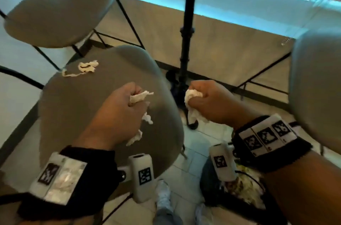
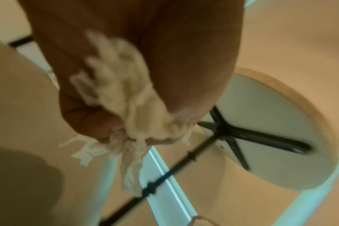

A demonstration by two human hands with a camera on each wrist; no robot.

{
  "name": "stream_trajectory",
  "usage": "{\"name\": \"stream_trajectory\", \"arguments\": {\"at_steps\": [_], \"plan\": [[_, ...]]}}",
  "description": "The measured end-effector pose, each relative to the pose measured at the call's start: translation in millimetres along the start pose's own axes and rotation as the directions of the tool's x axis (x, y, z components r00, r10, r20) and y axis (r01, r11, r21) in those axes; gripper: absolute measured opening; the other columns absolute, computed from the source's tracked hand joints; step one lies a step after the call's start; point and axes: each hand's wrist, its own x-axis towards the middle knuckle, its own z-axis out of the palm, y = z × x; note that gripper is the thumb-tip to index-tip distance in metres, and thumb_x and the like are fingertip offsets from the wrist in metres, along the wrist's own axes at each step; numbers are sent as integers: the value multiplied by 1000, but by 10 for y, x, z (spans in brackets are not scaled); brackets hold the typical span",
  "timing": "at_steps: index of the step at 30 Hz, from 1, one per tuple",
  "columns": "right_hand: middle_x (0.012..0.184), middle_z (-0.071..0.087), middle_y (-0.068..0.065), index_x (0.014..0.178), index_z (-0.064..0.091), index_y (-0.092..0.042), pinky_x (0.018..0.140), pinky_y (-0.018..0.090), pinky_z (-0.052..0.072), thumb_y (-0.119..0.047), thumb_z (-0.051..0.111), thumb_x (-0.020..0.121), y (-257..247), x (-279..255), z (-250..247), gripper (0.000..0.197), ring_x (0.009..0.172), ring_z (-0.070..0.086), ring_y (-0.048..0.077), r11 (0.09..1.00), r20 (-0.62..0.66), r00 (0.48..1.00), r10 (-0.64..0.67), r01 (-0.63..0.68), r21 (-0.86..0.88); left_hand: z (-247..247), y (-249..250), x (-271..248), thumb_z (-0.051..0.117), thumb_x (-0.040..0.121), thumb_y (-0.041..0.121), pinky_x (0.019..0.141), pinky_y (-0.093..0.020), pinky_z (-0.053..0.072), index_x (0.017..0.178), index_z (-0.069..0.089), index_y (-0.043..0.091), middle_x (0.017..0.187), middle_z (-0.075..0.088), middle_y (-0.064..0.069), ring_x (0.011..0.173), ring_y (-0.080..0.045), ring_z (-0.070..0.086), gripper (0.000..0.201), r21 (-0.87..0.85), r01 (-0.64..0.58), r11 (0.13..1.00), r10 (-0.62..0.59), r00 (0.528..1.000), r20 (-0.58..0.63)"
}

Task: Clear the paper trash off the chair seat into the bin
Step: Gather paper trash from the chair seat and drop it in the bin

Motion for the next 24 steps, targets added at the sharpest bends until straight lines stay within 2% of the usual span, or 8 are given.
{"name": "stream_trajectory", "arguments": {"at_steps": [2, 6, 9, 12, 14, 17, 21, 24], "plan": [[71, 63, -2, 81, 65, -20, 56, 28, 48, -22, 63, 92, 500, -438, -136, 11, 60, 62, 10, 992, -72, 992, 106, -100, 82, 394, 160, -179, 60, 98, 20, 48, -19, 43, 87, 61, 15, 76, 64, -7, 63, -12, 59, 12, -40, -92, 995, 96, 991, 94], [67, 63, -4, 76, 64, -22, 53, 16, 45, -18, 62, 92, 1603, -1302, -93, 17, 56, 59, 0, 918, -158, 917, 365, -326, 227, 1449, 179, -420, 58, 99, 12, 38, -18, 37, 81, 53, 13, 57, 49, -4, 44, -7, 46, 18, -116, -154, 981, 185, 923, 338], [70, 65, 4, 75, 65, -19, 60, 29, 46, -15, 65, 88, 2533, -1792, 203, 13, 66, 62, 20, 797, -172, 802, 572, -495, 346, 2379, 17, -505, 57, 98, 14, 44, -21, 36, 84, 50, 14, 58, 44, 5, 45, -4, 39, 16, -92, -161, 983, 186, 846, 499], [77, 64, 16, 75, 65, -14, 62, 40, 49, -24, 65, 76, 3442, -2154, 612, 10, 72, 62, 33, 585, -131, 622, 772, -615, 528, 3315, -166, -586, 57, 98, 16, 43, -17, 38, 86, 53, 20, 62, 49, 5, 43, -2, 43, 14, -63, -104, 993, 120, 753, 647], [87, 65, 21, 86, 66, -11, 62, 39, 48, -20, 65, 82, 3933, -2266, 846, 10, 74, 61, 33, 412, -43, 509, 859, -640, 648, 3818, -313, -585, 56, 98, 18, 45, -18, 42, 90, 55, 23, 68, 55, 3, 48, -3, 50, 9, -3, -70, 998, 51, 705, 708], [103, 70, 26, 109, 64, -6, 65, 43, 51, -27, 65, 82, 4605, -2331, 1139, 35, 78, 67, 40, 195, 80, 373, 924, -641, 743, 4515, -531, -575, 55, 99, 22, 55, -27, 42, 99, 55, 23, 77, 57, 3, 67, -16, 56, 1, 96, -95, 991, -13, 644, 765], [79, 59, 10, 123, 62, 0, 84, 49, 60, -19, 61, 91, 5179, -2303, 1383, 37, 76, 62, 31, 131, 75, 281, 957, -646, 752, 5212, -688, -575, 54, 100, 21, 56, -24, 40, 112, 54, 18, 82, 56, 5, 71, -12, 54, 12, 190, -178, 966, -42, 615, 787], [92, 65, 15, 113, 61, -3, 62, 37, 64, -25, 63, 88, 5412, -2232, 1505, 33, 88, 68, 37, 28, 118, 196, 974, -616, 788, 5570, -804, -540, 55, 99, 22, 66, -27, 45, 129, 49, 14, 110, 64, -5, 87, -17, 60, 32, 222, -187, 957, -73, 585, 808]]}}
